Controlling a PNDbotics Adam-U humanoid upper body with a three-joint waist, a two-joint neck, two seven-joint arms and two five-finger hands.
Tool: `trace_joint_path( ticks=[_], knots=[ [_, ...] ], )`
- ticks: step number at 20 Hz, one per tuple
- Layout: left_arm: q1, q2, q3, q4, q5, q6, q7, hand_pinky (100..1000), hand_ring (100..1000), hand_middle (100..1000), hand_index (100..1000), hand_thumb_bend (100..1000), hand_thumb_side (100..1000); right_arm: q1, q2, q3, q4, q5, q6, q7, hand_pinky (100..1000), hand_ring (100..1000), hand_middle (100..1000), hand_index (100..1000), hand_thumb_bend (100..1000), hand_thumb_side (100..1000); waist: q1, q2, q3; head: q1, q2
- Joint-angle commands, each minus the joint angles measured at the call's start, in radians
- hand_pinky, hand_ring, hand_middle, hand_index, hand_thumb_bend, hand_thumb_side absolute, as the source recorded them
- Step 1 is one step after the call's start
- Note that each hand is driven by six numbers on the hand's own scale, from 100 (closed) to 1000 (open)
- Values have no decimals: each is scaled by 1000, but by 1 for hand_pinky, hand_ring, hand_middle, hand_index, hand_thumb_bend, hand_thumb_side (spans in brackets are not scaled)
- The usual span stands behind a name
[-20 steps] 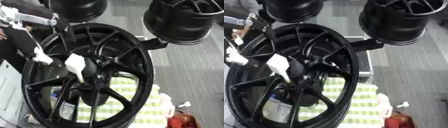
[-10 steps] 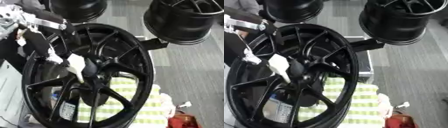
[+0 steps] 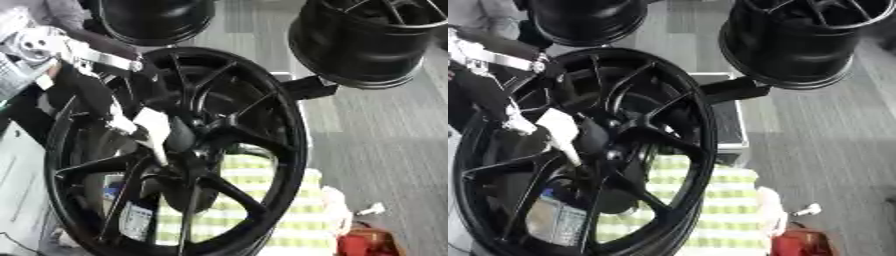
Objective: Pull the pin out of the wheel hub.
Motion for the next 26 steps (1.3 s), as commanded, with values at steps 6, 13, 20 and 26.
trace_joint_path(
  ticks=[6,13,20,26],
  knots=[
    [-6,8,-10,6,-21,-7,0,822,810,790,858,501,437,-10,-25,-12,-2,-7,-1,-5,857,806,699,744,100,673,-1,-15,-5,-27,5],
    [-12,-1,-16,-1,-22,-18,0,785,758,727,806,462,397,-6,-22,-12,-1,-8,0,-8,857,805,699,744,100,675,-1,-16,-5,-25,5],
    [-25,-3,-31,-34,-33,-23,0,794,783,791,827,463,383,-4,-20,-11,-1,-9,-1,-9,856,805,698,744,100,676,0,-17,-5,-21,5],
    [-23,5,-41,-60,-47,-19,0,760,744,747,791,433,321,-2,-19,-12,0,-10,0,-10,856,805,698,744,100,676,1,-17,-5,-19,5]
  ],
)
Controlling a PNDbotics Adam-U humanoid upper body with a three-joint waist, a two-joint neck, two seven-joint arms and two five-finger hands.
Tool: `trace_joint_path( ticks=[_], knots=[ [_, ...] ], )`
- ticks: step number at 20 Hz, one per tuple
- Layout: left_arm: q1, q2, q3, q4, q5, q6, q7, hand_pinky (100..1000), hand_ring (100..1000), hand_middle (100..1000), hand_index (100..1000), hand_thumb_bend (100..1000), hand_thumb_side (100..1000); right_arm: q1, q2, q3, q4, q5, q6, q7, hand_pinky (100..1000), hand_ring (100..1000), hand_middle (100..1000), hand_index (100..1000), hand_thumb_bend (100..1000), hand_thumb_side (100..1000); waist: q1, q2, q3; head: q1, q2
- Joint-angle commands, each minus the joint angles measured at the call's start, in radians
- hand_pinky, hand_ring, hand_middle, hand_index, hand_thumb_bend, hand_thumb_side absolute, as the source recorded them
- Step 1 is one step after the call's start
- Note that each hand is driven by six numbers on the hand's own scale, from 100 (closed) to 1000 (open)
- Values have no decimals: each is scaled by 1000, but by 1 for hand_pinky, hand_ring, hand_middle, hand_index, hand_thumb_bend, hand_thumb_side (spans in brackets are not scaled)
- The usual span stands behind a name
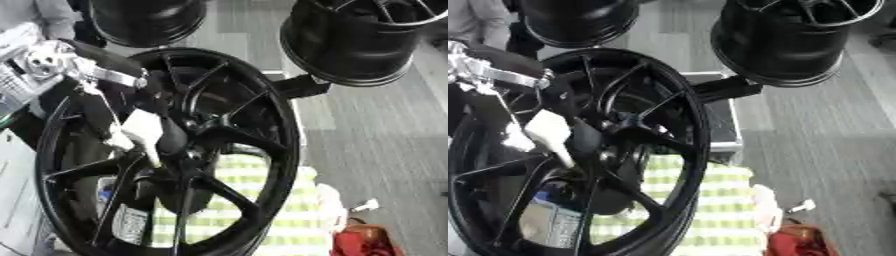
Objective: Pull the pin out of the wheel hub.
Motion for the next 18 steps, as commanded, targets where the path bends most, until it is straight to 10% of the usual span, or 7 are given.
trace_joint_path(
  ticks=[1,18],
  knots=[
    [-21,22,9,-19,-17,1,1,757,740,745,791,429,313,-6,-27,-12,-5,-2,-1,-3,856,805,698,744,100,676,0,-17,0,3,5],
    [-24,45,24,-90,-101,40,1,714,717,720,776,335,236,1,-25,-14,-3,7,0,-5,857,805,699,744,100,675,-1,-19,0,4,5]
  ],
)
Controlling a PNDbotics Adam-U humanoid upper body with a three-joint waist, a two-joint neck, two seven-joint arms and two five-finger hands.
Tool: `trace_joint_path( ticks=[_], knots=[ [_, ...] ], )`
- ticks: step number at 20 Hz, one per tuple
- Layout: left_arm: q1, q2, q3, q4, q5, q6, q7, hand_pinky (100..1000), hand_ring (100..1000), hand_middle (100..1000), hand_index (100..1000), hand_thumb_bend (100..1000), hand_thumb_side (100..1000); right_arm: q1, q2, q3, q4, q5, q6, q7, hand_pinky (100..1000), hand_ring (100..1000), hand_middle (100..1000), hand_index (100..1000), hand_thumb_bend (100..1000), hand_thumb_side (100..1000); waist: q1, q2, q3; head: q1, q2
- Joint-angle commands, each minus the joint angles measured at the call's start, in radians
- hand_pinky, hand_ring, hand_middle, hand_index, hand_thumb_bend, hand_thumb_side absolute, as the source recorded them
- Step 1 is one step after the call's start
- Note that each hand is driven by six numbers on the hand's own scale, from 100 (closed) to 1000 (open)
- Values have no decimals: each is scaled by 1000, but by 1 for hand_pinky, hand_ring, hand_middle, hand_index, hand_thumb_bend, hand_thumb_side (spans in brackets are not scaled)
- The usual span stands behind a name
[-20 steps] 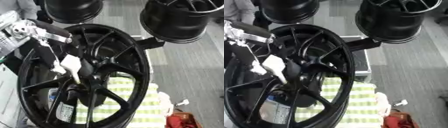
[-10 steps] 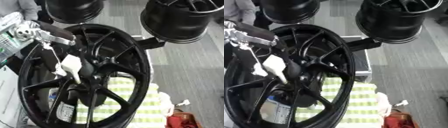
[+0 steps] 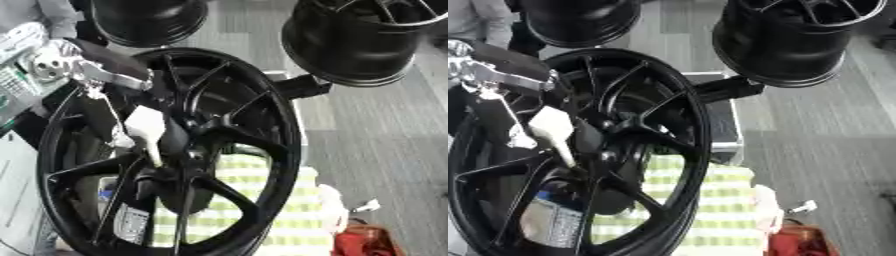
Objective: Pull the pin out of the wheel hub.
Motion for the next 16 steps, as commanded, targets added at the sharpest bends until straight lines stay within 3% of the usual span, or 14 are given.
trace_joint_path(
  ticks=[1,9,16],
  knots=[
    [-21,38,21,-40,-34,23,1,711,715,718,774,335,235,-4,-25,-13,-4,6,0,-3,857,805,699,744,100,675,-1,-19,0,0,5],
    [-7,49,6,-56,-81,39,1,716,729,734,785,356,245,-2,-23,-14,-4,5,-1,-5,857,805,698,743,100,675,-2,-18,1,6,5],
    [-5,45,6,-69,-95,52,1,694,699,693,752,278,180,-1,-22,-15,-4,3,-2,-7,857,805,698,743,100,675,-2,-18,1,8,5]
  ],
)
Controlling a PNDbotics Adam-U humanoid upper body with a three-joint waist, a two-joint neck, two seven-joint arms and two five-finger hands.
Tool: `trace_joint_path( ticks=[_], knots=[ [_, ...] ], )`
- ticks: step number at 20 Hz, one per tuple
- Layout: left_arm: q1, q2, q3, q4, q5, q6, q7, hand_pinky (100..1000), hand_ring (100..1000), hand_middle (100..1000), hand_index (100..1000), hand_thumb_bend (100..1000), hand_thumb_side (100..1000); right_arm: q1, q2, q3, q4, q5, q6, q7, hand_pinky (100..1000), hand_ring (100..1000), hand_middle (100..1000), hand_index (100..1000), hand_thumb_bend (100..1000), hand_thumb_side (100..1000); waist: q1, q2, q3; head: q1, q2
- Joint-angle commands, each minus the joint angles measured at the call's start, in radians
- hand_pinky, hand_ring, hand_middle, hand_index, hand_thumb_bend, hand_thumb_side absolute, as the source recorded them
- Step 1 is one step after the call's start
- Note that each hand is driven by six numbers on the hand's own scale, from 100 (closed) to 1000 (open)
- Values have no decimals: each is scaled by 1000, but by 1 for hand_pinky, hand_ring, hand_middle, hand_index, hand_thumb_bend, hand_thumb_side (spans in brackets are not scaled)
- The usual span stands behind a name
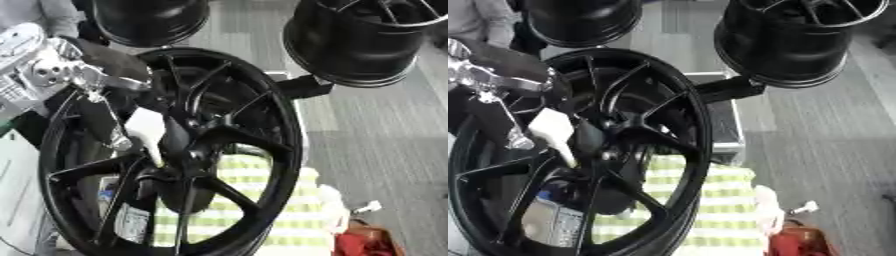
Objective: Pull the pin out of the wheel hub.
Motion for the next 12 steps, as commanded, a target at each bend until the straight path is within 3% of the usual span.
trace_joint_path(
  ticks=[1,6,12],
  knots=[
    [-16,26,15,-20,0,12,1,686,684,672,735,253,170,-8,-29,-15,-4,3,-1,-6,857,805,698,744,100,676,-1,-18,1,2,5],
    [-17,27,18,-38,35,35,1,651,620,598,667,200,152,-9,-28,-16,-2,12,3,-5,858,805,699,744,100,676,-1,-18,1,2,5],
    [-16,36,22,-68,43,53,1,548,475,435,482,154,100,-11,-29,-18,1,14,3,-7,857,805,699,744,100,676,0,-18,1,2,5]
  ],
)
